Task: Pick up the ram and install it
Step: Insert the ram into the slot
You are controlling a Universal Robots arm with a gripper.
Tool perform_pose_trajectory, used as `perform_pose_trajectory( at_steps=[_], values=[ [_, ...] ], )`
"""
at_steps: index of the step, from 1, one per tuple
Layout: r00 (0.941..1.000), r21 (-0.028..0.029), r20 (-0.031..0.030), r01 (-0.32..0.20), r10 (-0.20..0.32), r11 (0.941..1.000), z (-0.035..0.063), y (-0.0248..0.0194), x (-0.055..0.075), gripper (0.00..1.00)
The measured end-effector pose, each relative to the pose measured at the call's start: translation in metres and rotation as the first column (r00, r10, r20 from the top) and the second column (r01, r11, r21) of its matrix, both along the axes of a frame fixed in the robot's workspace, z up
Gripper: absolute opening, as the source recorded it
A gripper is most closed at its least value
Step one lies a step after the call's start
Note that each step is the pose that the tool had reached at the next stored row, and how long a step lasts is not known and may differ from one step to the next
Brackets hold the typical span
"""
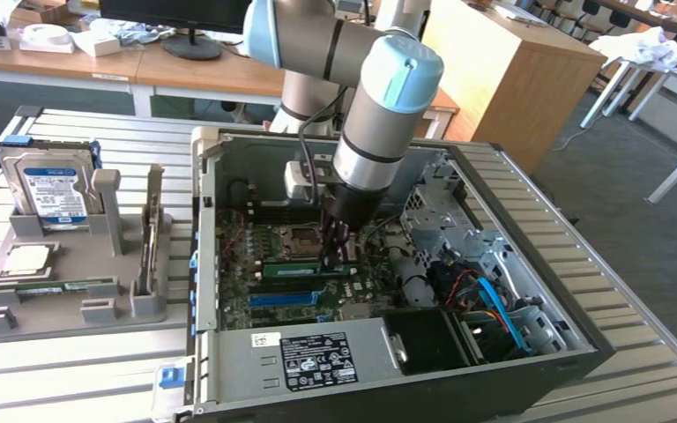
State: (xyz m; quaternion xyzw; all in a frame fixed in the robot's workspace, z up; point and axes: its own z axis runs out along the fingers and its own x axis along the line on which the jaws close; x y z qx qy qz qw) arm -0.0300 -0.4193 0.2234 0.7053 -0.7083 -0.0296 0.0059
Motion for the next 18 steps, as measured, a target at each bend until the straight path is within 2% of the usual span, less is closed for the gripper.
perform_pose_trajectory(
  at_steps=[1,2,3,7,10,18],
  values=[
    [1.0000,0.0000,0.0000,0.000,0.000,1.0000,0.0000,0.0000,0.000,0.25],
    [1.0000,0.0000,0.0000,0.000,0.000,1.0000,0.0000,0.0000,0.000,0.25],
    [1.0000,0.0000,-0.0001,0.000,0.000,1.0000,0.0000,0.0000,0.000,0.31],
    [1.0000,0.0000,-0.0001,0.000,0.000,1.0000,0.0001,0.0000,0.000,0.31],
    [1.0000,-0.0004,-0.0001,0.000,0.000,1.0000,0.0037,0.0001,0.000,0.31],
    [1.0000,-0.0004,0.0000,0.000,0.000,1.0000,0.0287,0.0001,0.000,0.31]
  ],
)
